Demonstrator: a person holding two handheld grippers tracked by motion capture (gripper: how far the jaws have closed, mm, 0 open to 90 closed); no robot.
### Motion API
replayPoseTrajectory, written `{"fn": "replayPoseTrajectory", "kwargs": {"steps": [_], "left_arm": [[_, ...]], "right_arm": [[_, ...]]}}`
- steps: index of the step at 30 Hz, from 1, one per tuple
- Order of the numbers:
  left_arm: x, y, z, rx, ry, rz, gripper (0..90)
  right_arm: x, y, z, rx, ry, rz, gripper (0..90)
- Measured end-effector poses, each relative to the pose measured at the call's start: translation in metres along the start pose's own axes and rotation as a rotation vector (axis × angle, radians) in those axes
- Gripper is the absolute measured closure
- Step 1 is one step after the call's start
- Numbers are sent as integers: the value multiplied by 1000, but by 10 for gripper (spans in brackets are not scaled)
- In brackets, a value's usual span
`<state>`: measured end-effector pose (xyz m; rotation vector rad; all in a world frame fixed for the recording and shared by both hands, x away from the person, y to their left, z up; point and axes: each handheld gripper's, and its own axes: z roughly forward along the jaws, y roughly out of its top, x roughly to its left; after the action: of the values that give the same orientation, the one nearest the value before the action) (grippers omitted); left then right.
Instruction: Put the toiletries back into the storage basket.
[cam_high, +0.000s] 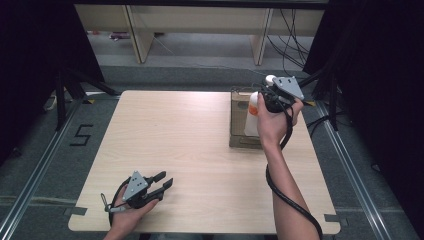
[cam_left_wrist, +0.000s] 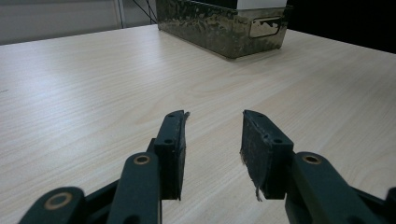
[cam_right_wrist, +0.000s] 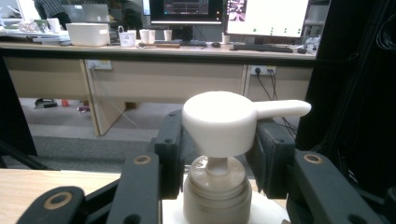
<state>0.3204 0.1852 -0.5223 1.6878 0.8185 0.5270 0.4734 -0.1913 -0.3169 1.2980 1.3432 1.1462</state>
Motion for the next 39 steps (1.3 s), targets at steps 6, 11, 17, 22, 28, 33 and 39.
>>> {"fn": "replayPoseTrajectory", "kwargs": {"steps": [6, 11, 17, 22, 28, 33, 39], "left_arm": [[-1, 0, -1, 11, 5, 8, 595], [0, 0, -1, 10, 5, 8, 595], [-1, 0, -1, 10, 6, 7, 594], [-1, 0, -1, 5, 4, 6, 595], [-1, 0, -1, 10, 6, 6, 594], [-1, 0, -1, 11, 5, 8, 595], [-1, 0, 0, 12, 5, 8, 595]], "right_arm": [[-1, -5, 1, 15, 4, 11, 603], [-2, -8, 2, 20, 2, 3, 602], [-2, -13, 4, 26, 4, 7, 602], [-5, -19, 6, 39, 0, -9, 602], [-5, -28, 9, 60, 2, 4, 602], [-6, -34, 9, 74, 2, 5, 602], [-7, -38, 11, 80, 2, -11, 603]]}}
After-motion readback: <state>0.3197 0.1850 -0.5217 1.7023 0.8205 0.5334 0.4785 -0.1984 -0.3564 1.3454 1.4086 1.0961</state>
